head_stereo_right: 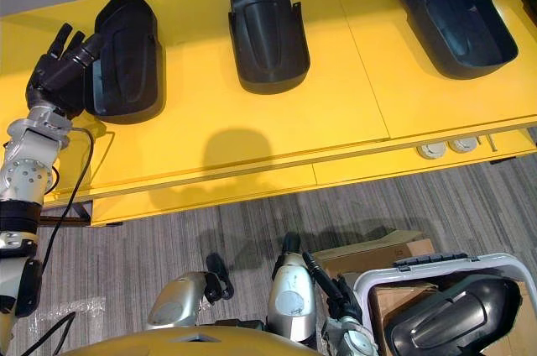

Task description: Walk over and take three plastic housings, then place them on the shelf

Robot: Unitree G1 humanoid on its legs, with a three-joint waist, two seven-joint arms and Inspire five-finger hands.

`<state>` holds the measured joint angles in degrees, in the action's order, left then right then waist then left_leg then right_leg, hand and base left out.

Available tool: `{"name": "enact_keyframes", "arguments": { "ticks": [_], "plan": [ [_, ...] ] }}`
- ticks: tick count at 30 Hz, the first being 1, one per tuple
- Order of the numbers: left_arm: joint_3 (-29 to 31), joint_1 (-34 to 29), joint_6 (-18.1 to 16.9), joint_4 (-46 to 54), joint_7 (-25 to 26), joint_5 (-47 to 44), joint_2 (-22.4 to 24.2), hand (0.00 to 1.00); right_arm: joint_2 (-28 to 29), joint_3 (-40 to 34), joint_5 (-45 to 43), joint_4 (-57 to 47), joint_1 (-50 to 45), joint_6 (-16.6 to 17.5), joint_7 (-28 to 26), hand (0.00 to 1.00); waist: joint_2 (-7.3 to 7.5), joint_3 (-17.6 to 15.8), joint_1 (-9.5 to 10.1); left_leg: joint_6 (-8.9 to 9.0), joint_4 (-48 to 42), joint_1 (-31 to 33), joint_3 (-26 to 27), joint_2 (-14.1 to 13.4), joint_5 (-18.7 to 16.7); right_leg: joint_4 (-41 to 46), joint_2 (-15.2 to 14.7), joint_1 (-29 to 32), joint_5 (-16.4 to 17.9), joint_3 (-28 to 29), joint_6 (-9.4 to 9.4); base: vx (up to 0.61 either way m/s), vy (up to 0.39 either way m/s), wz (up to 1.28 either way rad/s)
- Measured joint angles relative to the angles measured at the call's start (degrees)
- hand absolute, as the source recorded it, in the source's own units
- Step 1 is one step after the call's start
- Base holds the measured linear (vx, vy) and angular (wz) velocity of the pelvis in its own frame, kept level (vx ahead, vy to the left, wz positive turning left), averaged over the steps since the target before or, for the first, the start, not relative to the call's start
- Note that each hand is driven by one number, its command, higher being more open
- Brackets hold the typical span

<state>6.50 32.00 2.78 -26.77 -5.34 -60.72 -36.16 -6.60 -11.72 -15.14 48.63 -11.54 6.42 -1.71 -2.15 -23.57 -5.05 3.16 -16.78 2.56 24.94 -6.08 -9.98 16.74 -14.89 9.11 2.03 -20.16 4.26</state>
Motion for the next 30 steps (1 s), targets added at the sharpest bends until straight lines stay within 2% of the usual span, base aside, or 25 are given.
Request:
{"name": "enact_keyframes", "arguments": {
  "ticks": [5,19,24,26,30],
  "plan": [
    [-0.2,1.3,1.4,-0.1,0.1,0.0,0.0,1.00,0.0,0.2,-1.0,0.0,0.0,0.0,0.0,1.00,0.05,0.0,-0.02,0.01,0.0,0.0,0.0,0.0,0.0,0.0,0.0,0.0,0.0,0.0,0.00,0.00,0.000,0.00],
    [-1.7,2.4,1.3,-0.2,0.2,0.4,-0.2,1.00,-0.3,1.2,-1.0,0.0,0.0,0.0,-0.1,1.00,0.30,0.0,-0.43,0.05,0.0,-0.1,0.6,-0.2,0.0,-0.1,0.1,0.3,-0.2,0.2,-0.20,0.00,0.000,-0.01],
    [-2.1,3.5,1.3,-0.9,2.2,1.0,-0.2,1.00,-0.3,1.3,-1.0,0.0,0.0,0.0,-0.1,1.00,0.33,0.0,-0.70,0.06,0.0,-0.1,0.9,-0.2,0.0,-0.7,0.2,0.2,-0.7,0.4,-0.24,0.00,0.000,-0.04],
    [-2.1,3.9,1.1,-1.5,3.2,3.0,-0.3,1.00,-0.3,1.3,-1.0,0.0,-0.1,0.0,-0.1,1.00,0.44,0.0,-1.00,0.06,0.0,-0.2,0.9,-0.2,0.0,-0.8,0.2,0.1,-0.9,0.5,-0.20,0.00,0.000,-0.03],
    [-1.9,3.9,-1.4,-2.5,9.4,15.8,-0.3,1.00,-0.3,1.8,-1.0,-0.1,-1.0,0.4,-0.1,1.00,0.51,0.1,-1.33,0.07,0.2,-1.1,1.3,-0.3,0.0,-0.8,0.5,-0.3,-0.9,1.0,-0.20,0.00,-0.006,-0.08]
  ]
}}
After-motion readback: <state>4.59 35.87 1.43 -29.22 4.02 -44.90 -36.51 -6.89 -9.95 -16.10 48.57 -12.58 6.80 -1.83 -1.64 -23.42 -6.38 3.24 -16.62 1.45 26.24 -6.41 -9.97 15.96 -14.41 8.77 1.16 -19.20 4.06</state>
